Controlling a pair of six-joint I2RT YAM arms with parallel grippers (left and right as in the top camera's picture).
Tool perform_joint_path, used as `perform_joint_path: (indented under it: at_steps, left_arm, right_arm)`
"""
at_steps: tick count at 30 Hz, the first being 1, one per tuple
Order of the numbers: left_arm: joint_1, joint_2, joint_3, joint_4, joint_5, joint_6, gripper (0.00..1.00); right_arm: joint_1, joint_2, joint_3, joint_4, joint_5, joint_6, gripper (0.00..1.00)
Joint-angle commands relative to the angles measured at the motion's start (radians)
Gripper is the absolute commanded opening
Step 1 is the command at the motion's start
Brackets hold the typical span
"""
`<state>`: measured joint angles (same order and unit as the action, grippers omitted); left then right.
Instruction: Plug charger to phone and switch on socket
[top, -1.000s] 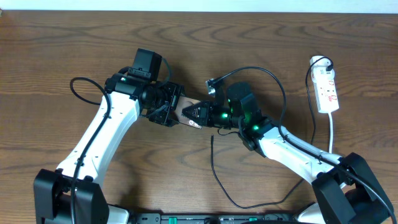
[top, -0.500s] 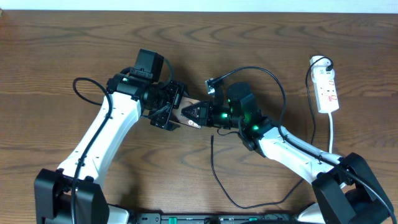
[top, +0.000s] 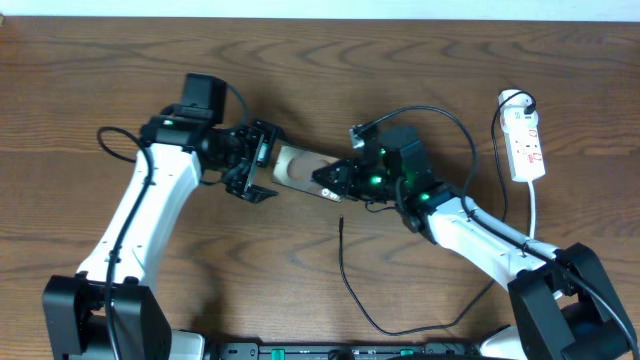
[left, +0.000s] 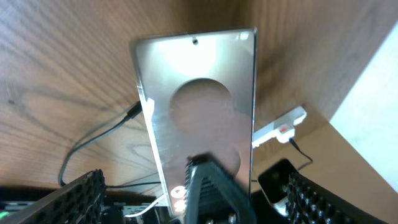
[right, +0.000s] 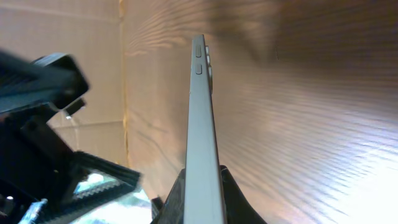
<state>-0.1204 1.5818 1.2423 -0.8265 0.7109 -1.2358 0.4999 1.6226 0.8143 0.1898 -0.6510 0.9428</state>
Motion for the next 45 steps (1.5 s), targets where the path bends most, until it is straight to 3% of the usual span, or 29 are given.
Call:
perform_joint_path:
  at_steps: [1,5,14,20,29,33,39,43,44,45]
  left_arm:
    - [0.061,-0.019,0.024,0.0,0.088,0.175,0.9]
    - [0.111,-0.019,0.024,0.018,0.132,0.282,0.9]
    - [0.166,-0.018,0.024,0.153,0.303,0.523,0.9]
    - [0.176,-0.018,0.015,0.208,0.306,0.525,0.9]
    - [0.176,-0.018,-0.068,0.42,0.371,0.492,0.9]
    - [0.176,-0.019,-0.138,0.557,0.371,0.407,0.9]
    - [0.176,-0.019,-0.301,0.934,0.371,0.196,0.9]
    - [0.176,-0.019,-0.426,1.316,0.37,0.019,0.91]
    - [0.176,-0.019,-0.486,1.503,0.353,-0.091,0.91]
    - [0.176,-0.018,-0.513,1.586,0.343,-0.14,0.91]
  right_arm:
    - [-0.05,-0.006,0.015,-0.009,-0.026,-0.024,0.01]
    - [-0.1,-0.006,0.015,-0.007,-0.052,0.031,0.01]
    - [-0.163,-0.006,0.015,0.04,-0.058,0.326,0.01]
    - [-0.167,-0.006,0.015,0.161,-0.068,0.367,0.01]
    - [-0.167,-0.006,0.015,0.255,-0.074,0.389,0.01]
    - [-0.165,-0.006,0.015,0.296,-0.07,0.427,0.01]
    - [-0.163,-0.006,0.015,0.358,-0.05,0.464,0.01]
    - [-0.158,-0.006,0.015,0.374,-0.035,0.522,0.01]
    - [-0.147,-0.006,0.015,0.407,-0.023,0.545,0.01]
    - [-0.141,-0.006,0.015,0.426,-0.014,0.547,0.01]
